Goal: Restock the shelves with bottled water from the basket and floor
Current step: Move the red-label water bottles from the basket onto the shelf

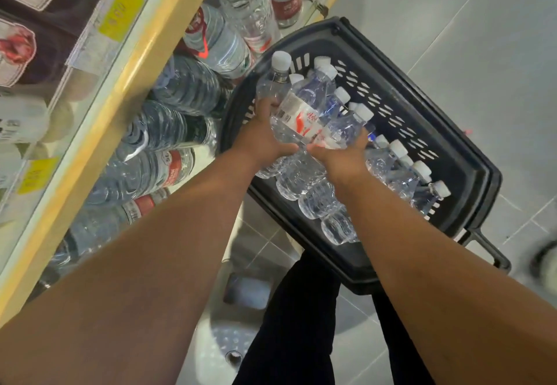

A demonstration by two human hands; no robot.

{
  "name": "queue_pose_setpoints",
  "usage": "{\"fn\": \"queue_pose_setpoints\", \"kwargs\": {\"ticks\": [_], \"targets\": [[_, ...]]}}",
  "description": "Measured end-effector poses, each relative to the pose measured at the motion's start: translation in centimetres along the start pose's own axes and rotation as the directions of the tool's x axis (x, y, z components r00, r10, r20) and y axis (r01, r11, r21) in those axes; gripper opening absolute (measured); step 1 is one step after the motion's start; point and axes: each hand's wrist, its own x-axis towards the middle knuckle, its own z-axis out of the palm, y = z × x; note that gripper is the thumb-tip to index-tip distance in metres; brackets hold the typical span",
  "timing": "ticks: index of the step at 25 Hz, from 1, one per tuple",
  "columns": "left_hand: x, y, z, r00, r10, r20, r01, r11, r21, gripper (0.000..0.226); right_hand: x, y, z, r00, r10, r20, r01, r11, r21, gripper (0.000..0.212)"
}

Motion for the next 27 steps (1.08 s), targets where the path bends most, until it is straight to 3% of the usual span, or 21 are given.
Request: {"fn": "queue_pose_setpoints", "kwargs": {"ticks": [2, 5, 12, 18, 23, 27], "targets": [[0.2, 0.0, -0.3, 0.999, -0.011, 0.044, 0.013, 0.999, -0.047, 0.084, -0.3, 0.4, 0.9, 0.999, -0.005, -0.049, 0.011, 0.993, 0.118, 0.111], [-0.1, 0.0, -0.5, 0.994, -0.043, 0.097, 0.058, 0.985, -0.162, 0.087, -0.5, 1.2, 1.0, 0.993, -0.074, -0.091, 0.085, 0.989, 0.125, 0.095], [-4.5, 1.0, -2.3, 0.969, -0.111, 0.222, 0.207, 0.854, -0.477, 0.088, -3.9, -1.5, -3.8, 0.977, -0.13, 0.167, 0.134, 0.991, -0.012, 0.054], [-14.3, 6.2, -6.5, 0.959, -0.112, 0.261, 0.254, 0.751, -0.61, 0.075, -13.1, -6.9, -6.7, 0.926, -0.144, 0.349, 0.126, 0.989, 0.074, 0.036], [-23.5, 10.0, -10.3, 0.975, -0.053, 0.215, 0.195, 0.67, -0.716, 0.078, -22.3, -9.2, -7.9, 0.865, -0.117, 0.488, 0.08, 0.992, 0.096, 0.052], [-30.1, 12.2, -12.1, 0.989, -0.064, 0.134, 0.146, 0.593, -0.792, 0.078, -29.3, -9.9, -8.4, 0.788, -0.138, 0.6, 0.147, 0.988, 0.035, 0.056]]}}
